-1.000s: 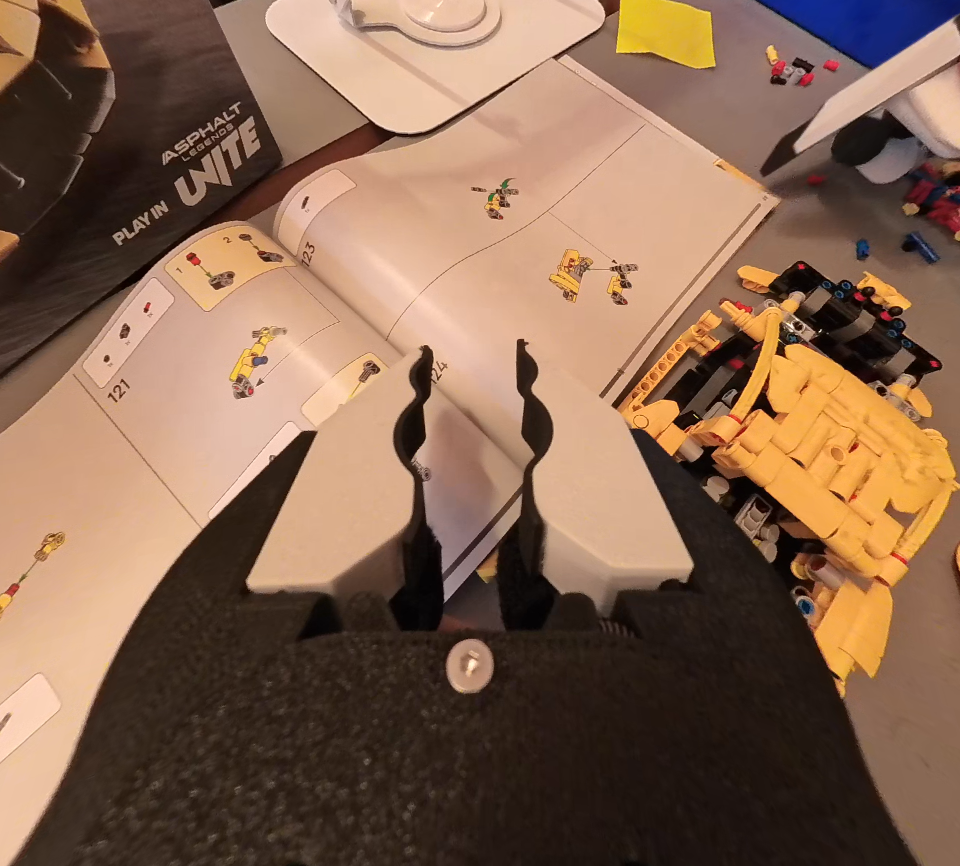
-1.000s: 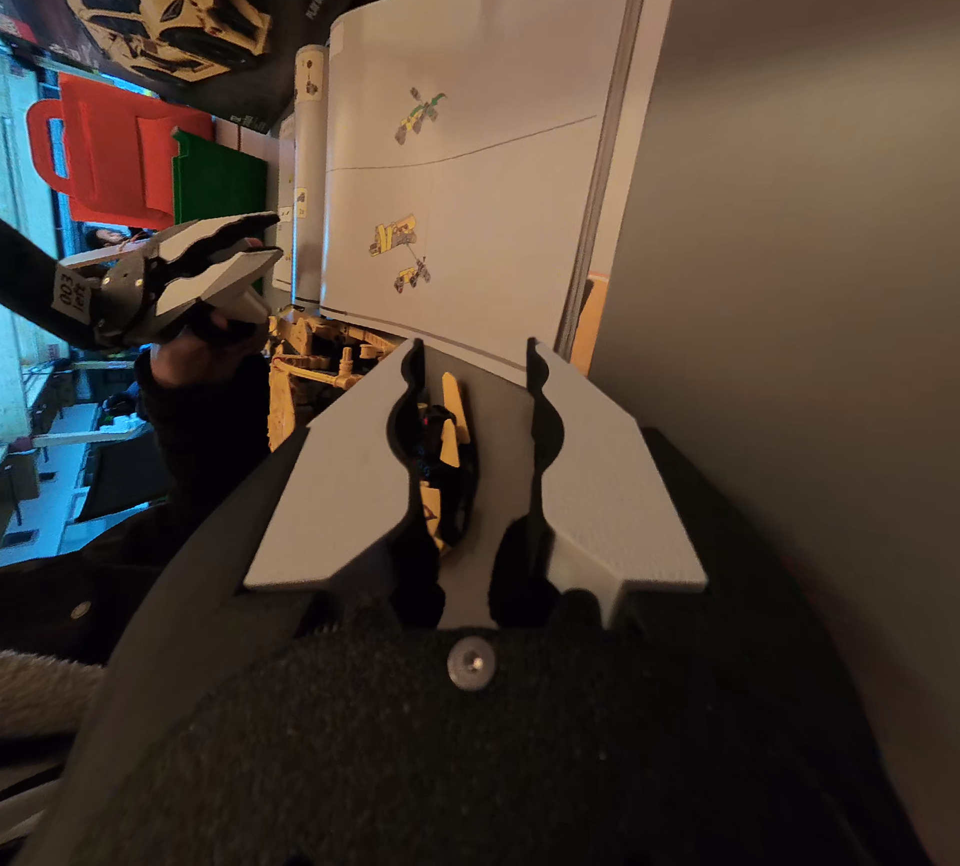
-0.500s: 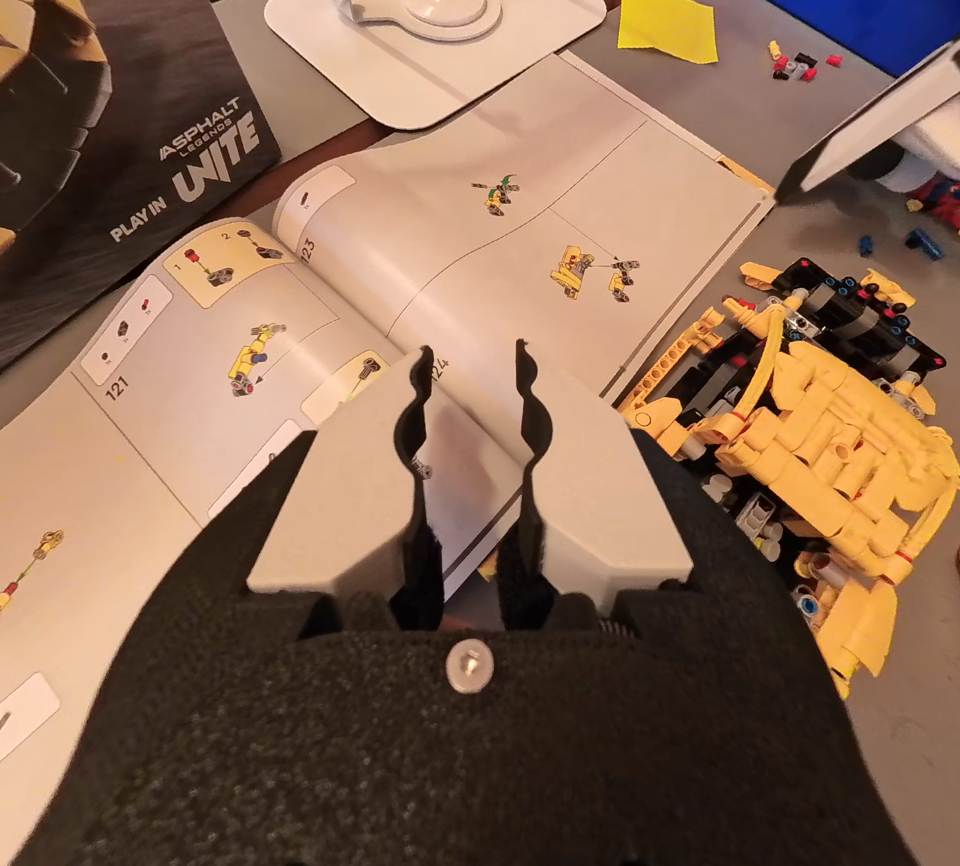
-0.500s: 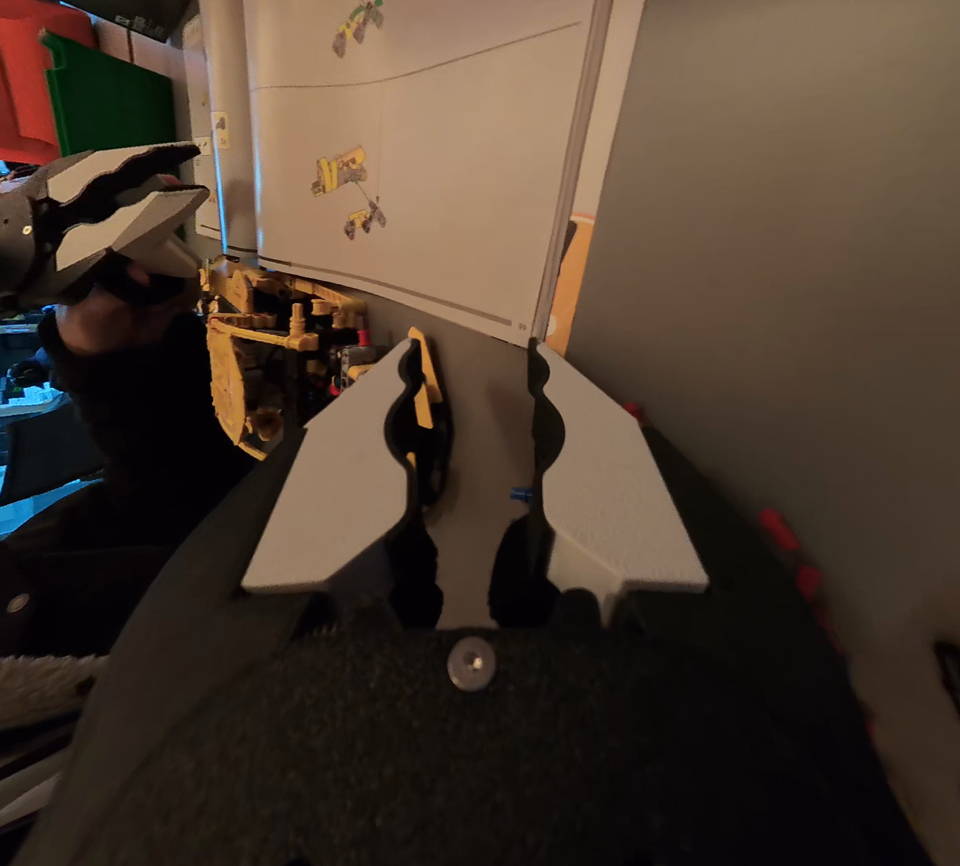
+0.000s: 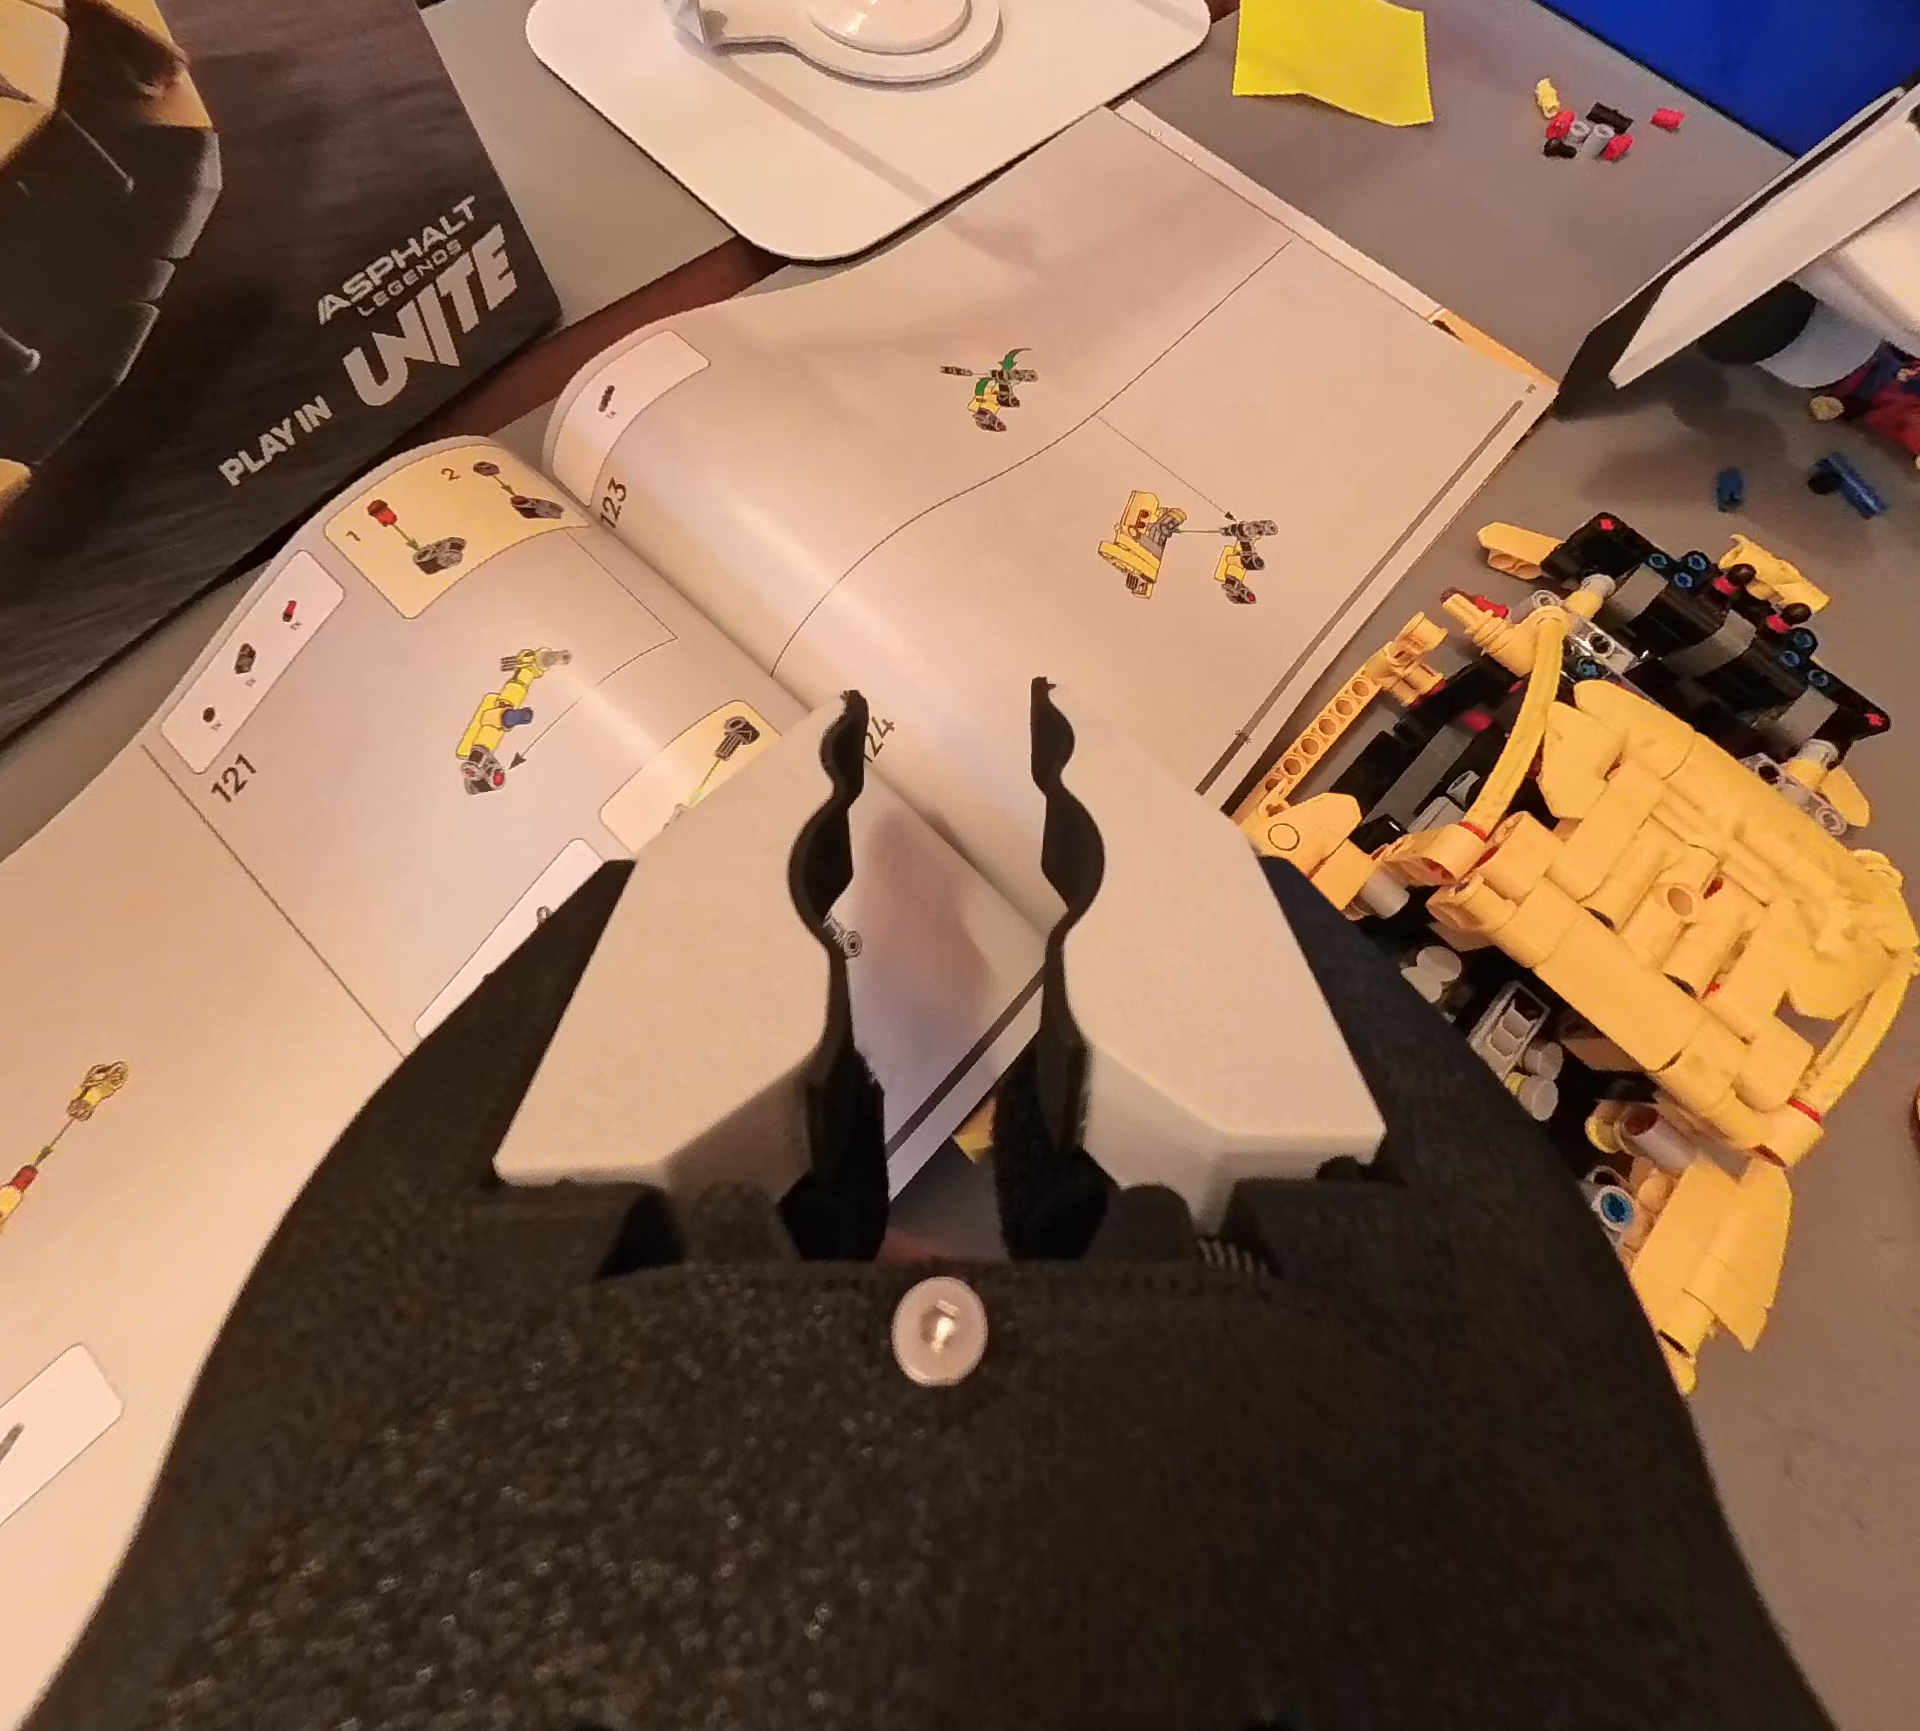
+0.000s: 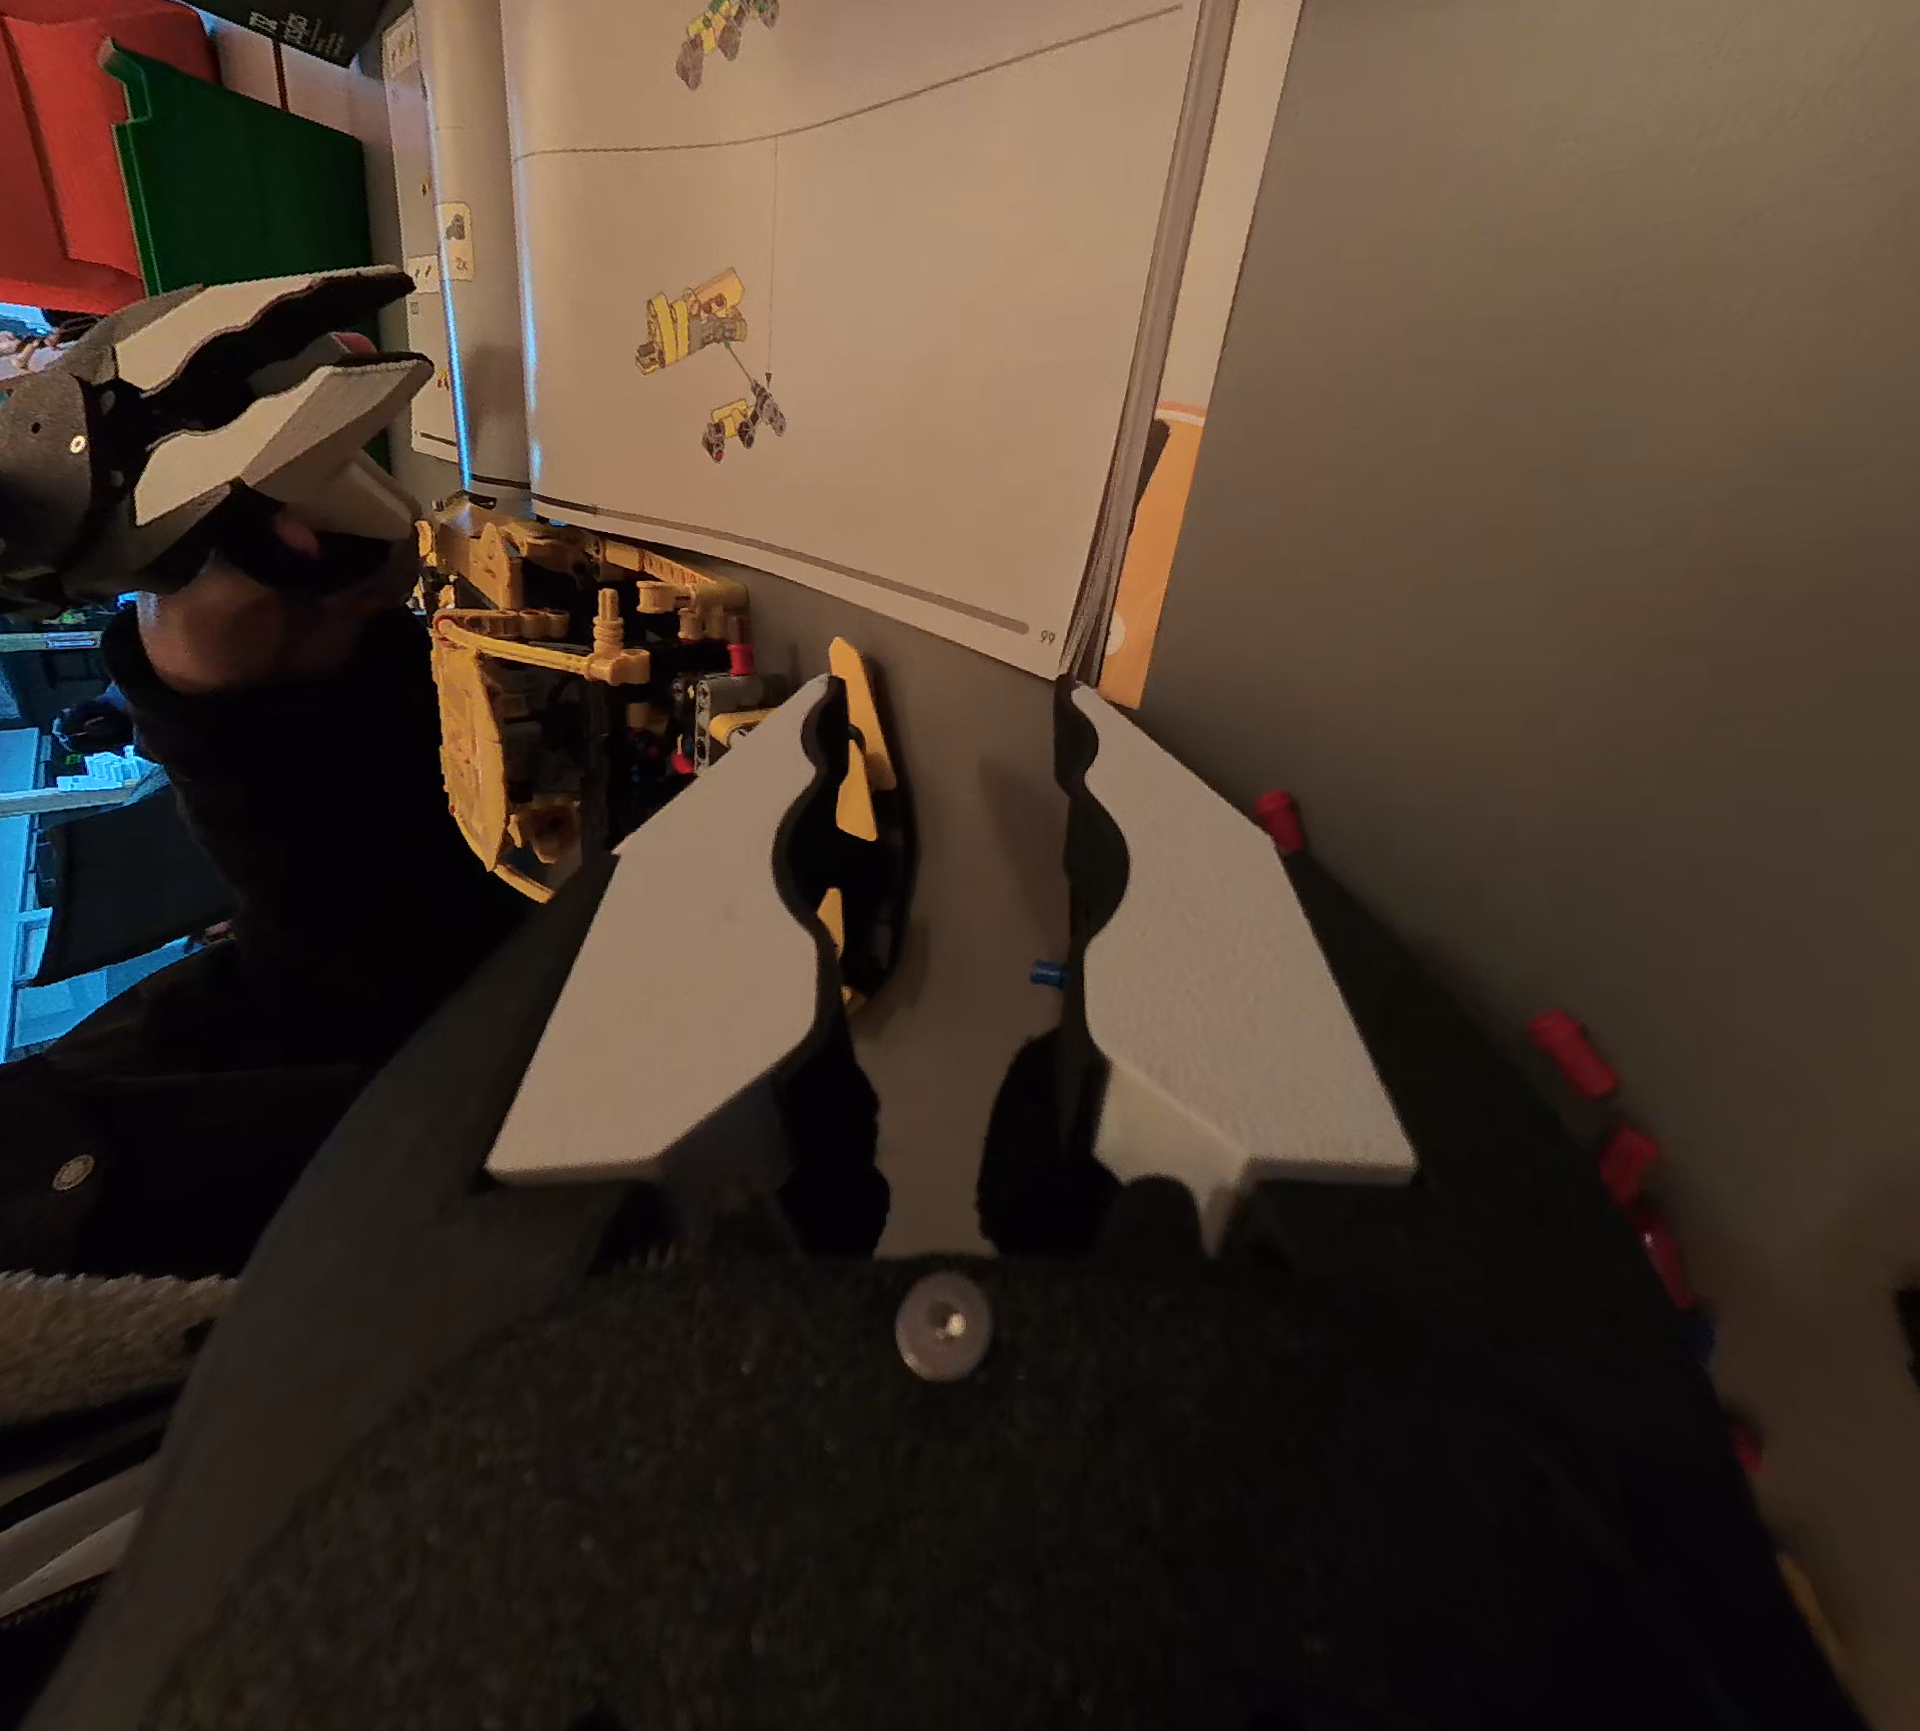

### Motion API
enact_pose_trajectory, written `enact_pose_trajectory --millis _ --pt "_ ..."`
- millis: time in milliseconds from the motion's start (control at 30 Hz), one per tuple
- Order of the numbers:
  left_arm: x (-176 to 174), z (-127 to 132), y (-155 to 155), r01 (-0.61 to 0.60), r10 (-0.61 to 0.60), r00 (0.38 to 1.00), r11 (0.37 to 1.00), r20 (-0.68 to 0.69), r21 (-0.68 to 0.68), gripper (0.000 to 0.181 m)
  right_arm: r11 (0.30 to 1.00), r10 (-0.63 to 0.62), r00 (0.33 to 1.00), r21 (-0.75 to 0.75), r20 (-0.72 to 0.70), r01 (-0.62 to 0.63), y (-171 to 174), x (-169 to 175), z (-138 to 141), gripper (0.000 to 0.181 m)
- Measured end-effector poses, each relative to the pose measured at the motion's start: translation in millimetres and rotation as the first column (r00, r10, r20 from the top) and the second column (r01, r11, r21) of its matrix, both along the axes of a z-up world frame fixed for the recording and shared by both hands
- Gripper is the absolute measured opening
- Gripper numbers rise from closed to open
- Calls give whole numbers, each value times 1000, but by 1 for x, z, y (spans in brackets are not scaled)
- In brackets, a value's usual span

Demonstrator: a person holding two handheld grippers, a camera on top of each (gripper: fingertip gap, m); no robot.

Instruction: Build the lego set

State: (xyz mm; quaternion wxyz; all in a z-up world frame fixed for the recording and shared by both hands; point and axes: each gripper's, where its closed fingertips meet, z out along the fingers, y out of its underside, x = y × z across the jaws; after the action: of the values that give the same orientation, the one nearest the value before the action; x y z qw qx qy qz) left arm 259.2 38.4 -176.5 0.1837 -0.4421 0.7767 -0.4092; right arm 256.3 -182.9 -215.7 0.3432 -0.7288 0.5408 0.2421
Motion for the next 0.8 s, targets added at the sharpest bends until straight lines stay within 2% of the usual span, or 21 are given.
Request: enact_pose_trajectory --millis 300,367,567,700,800 --pt "0 0 -1 3 -3 1000 1000 1 0 31 1000 2 1000 10 -9 -2 1 -1 0 34" --pt "0 0 -1 3 -3 1000 1000 1 1 31 1000 -1 1000 7 -4 1 1 0 0 30" --pt "-1 0 -1 5 -5 1000 1000 3 1 31 1000 -14 1000 17 -4 14 0 4 -5 2" --pt "0 1 -1 4 -4 1000 1000 7 1 31 1000 -15 1000 -3 -16 15 -1 5 -13 0" --pt "0 3 -2 2 -2 1000 1000 14 -3 31 1000 -15 1000 4 15 15 0 9 -7 0"
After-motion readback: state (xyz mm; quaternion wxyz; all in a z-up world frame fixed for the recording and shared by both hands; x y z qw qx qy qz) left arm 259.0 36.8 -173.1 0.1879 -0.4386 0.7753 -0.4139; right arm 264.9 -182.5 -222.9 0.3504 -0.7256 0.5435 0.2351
